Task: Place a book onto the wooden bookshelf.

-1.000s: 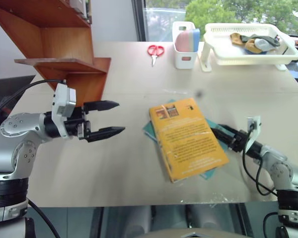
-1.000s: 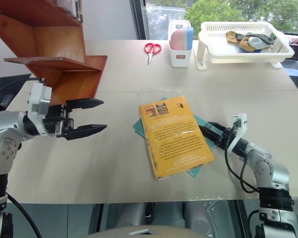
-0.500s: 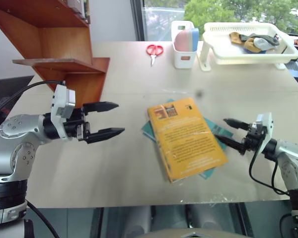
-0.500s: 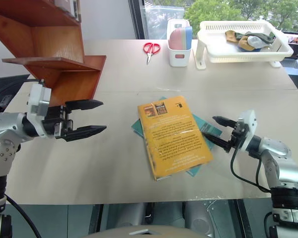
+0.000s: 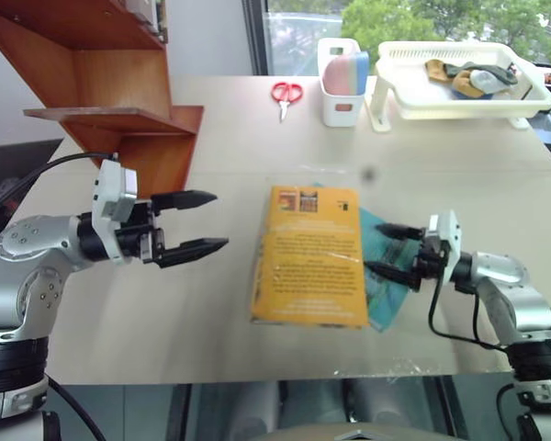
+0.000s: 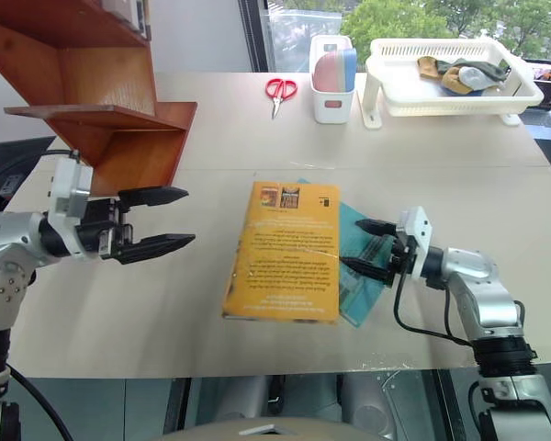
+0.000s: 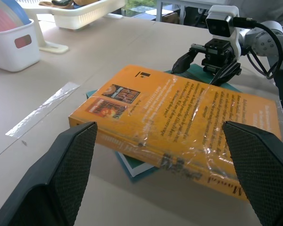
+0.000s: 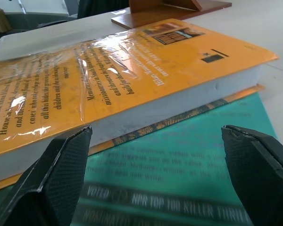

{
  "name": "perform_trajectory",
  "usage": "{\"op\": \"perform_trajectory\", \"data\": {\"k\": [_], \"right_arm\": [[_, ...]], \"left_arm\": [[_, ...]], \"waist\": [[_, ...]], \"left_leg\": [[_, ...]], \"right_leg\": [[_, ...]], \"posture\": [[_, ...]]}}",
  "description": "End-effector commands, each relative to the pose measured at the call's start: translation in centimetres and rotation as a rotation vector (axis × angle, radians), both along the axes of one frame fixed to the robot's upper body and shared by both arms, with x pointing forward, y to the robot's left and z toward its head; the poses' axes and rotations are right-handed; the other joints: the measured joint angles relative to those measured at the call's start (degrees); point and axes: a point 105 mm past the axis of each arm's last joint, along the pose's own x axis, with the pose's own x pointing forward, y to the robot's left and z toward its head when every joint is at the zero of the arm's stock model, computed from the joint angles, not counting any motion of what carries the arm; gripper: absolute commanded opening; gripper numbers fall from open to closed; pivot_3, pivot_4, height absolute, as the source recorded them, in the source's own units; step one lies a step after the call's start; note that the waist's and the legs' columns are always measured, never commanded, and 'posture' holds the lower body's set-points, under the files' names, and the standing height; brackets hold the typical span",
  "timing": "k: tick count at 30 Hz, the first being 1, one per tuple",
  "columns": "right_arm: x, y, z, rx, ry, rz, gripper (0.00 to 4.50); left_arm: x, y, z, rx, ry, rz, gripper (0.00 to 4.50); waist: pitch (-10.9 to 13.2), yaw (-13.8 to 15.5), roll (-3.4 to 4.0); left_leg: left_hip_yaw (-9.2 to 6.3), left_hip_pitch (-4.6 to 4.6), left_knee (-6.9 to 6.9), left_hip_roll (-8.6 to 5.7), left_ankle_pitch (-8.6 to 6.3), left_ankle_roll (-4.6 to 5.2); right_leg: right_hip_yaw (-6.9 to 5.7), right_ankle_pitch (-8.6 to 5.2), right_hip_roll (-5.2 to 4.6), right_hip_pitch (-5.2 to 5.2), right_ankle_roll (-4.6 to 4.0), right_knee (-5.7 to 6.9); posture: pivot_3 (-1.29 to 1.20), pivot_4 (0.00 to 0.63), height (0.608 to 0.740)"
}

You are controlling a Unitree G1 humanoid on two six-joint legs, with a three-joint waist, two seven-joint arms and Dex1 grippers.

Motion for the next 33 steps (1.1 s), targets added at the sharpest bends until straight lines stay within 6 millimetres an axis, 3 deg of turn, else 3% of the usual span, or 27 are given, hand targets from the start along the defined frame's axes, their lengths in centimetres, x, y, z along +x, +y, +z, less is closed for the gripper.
{"op": "perform_trajectory", "data": {"k": [1,11,14,16,19,24,33], "right_arm": [[0.5,0.4,0.5,-0.009,-0.037,0.008,4.50],[1.1,0.3,0.7,-0.025,-0.049,-0.005,4.50],[0.9,-2.1,1.4,-0.049,-0.068,-0.062,4.50],[0.5,-4.1,2.4,-0.066,-0.083,-0.105,4.50],[-0.4,-6.6,4.3,-0.028,-0.067,-0.161,4.50],[-2.8,-8.6,7.7,-0.021,-0.077,-0.145,4.50],[-7.4,-7.2,10.8,0.001,0.052,-0.021,4.50]], "left_arm": [[-0.4,0.0,0.9,-0.001,-0.043,-0.002,4.46],[-0.3,0.3,0.4,-0.016,-0.029,0.026,4.46],[0.1,0.7,-0.2,-0.052,0.002,0.089,4.46],[0.9,1.3,-1.8,-0.073,0.092,0.184,4.46],[1.6,1.4,-3.8,-0.151,0.185,0.271,4.46],[0.6,-0.2,-6.0,-0.300,0.379,0.251,4.46],[0.9,-2.9,-9.5,-0.474,0.640,0.220,4.46]], "waist": [[0.0,0.0,0.00],[0.0,0.0,-0.02],[0.0,0.2,-0.03],[0.1,0.6,0.03],[0.1,1.1,0.02],[0.2,1.2,-0.07],[0.2,1.3,-0.12]], "left_leg": [[0.00,0.00,0.00,0.00,0.00,0.00],[-0.01,0.01,0.00,0.00,0.00,0.00],[-0.01,0.01,0.00,-0.01,0.00,0.00],[-0.03,-0.01,0.01,-0.03,0.00,0.00],[-0.02,-0.01,0.00,-0.08,0.00,0.01],[-0.06,0.00,0.02,-0.02,0.00,0.00],[-0.10,-0.01,0.10,-0.08,0.00,0.01]], "right_leg": [[0.00,0.00,0.00,0.00,0.00,0.00],[-0.01,0.00,0.00,0.00,0.00,0.03],[-0.01,0.00,-0.01,0.00,0.00,0.04],[-0.03,0.00,-0.06,0.00,0.00,0.03],[-0.03,0.00,-0.13,0.00,0.00,0.03],[-0.07,0.00,-0.11,0.01,0.00,0.09],[-0.11,0.00,-0.18,0.06,0.00,0.10]], "posture": [[0.00,0.150,0.740],[0.00,0.150,0.740],[0.00,0.150,0.740],[0.00,0.150,0.740],[0.00,0.150,0.740],[0.00,0.150,0.740],[0.00,0.150,0.740]]}}
